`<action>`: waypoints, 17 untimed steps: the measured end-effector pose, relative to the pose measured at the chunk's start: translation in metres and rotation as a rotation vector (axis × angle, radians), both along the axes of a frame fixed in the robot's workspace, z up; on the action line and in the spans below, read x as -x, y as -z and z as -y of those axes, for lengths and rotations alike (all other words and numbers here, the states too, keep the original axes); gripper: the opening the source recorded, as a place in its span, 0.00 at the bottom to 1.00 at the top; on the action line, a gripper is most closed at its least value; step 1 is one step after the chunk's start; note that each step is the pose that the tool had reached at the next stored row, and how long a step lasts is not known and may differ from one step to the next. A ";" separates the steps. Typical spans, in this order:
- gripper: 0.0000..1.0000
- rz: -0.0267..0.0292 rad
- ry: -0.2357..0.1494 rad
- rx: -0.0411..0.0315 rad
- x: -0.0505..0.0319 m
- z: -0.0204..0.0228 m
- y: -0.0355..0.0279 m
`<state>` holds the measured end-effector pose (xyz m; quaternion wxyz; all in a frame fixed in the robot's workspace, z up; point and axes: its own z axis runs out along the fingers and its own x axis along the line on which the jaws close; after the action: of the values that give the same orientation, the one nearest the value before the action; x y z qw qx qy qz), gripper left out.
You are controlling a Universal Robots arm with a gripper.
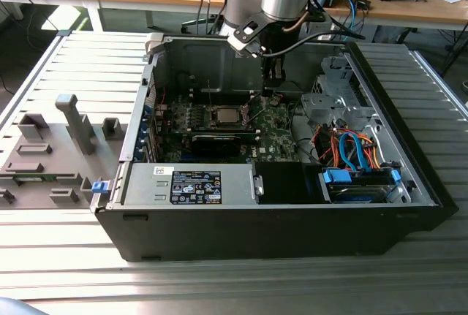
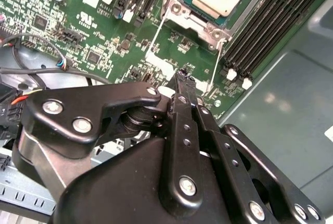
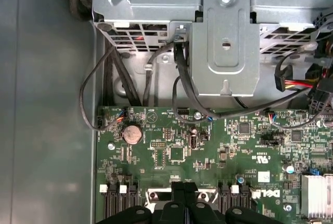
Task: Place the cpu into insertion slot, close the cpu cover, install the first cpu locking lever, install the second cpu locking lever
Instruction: 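Close the cpu cover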
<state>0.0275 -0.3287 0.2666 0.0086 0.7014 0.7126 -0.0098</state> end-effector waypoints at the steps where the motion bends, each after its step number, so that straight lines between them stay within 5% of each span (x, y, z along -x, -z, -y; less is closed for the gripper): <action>1: 0.11 0.0000 0.000 0.0000 -0.0012 0.0000 0.0000; 11: 0.11 -0.0008 -0.011 -0.0011 -0.0166 0.0000 0.0021; 17: 0.11 -0.0011 -0.015 -0.0014 -0.0169 -0.0001 0.0129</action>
<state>0.0444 -0.3286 0.2537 0.0078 0.6962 0.7177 -0.0096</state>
